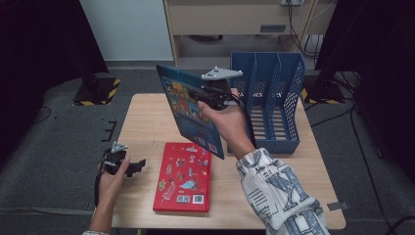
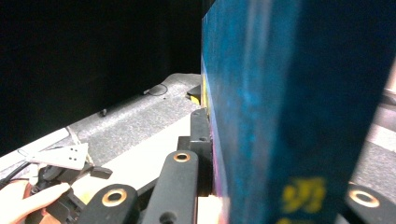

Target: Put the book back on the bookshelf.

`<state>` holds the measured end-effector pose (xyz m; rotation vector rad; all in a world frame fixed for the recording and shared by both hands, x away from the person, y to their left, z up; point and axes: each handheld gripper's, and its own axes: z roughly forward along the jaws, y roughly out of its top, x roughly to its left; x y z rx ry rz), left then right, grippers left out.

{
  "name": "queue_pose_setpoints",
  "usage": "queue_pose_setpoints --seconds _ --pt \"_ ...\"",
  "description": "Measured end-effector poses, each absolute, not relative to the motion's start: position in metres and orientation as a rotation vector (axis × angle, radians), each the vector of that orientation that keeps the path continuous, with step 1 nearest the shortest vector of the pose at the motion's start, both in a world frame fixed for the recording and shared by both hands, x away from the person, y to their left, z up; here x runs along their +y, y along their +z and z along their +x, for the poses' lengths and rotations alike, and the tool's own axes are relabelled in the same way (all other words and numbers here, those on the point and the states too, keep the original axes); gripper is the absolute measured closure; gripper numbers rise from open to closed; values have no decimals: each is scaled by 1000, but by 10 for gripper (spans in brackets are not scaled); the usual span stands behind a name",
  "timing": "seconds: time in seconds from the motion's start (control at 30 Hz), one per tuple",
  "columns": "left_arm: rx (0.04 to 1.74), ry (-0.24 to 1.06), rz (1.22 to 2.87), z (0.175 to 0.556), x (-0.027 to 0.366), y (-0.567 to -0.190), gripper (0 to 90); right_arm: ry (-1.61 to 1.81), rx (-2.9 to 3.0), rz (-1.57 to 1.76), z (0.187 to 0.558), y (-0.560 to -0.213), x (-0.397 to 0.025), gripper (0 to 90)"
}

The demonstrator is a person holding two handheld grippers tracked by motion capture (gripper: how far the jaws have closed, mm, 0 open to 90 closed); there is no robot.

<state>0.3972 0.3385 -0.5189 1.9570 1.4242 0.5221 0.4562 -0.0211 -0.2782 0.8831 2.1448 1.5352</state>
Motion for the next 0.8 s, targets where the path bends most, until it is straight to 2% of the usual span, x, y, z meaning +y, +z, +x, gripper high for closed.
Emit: queue_pose_setpoints --seconds 0.37,0.8 --pt "1441 497 2020 399 333 -525 37 1537 2100 911 458 -262 -34 827" --pt "1445 546 2038 397 331 -532 14 1539 2060 944 456 -248 -52 827"
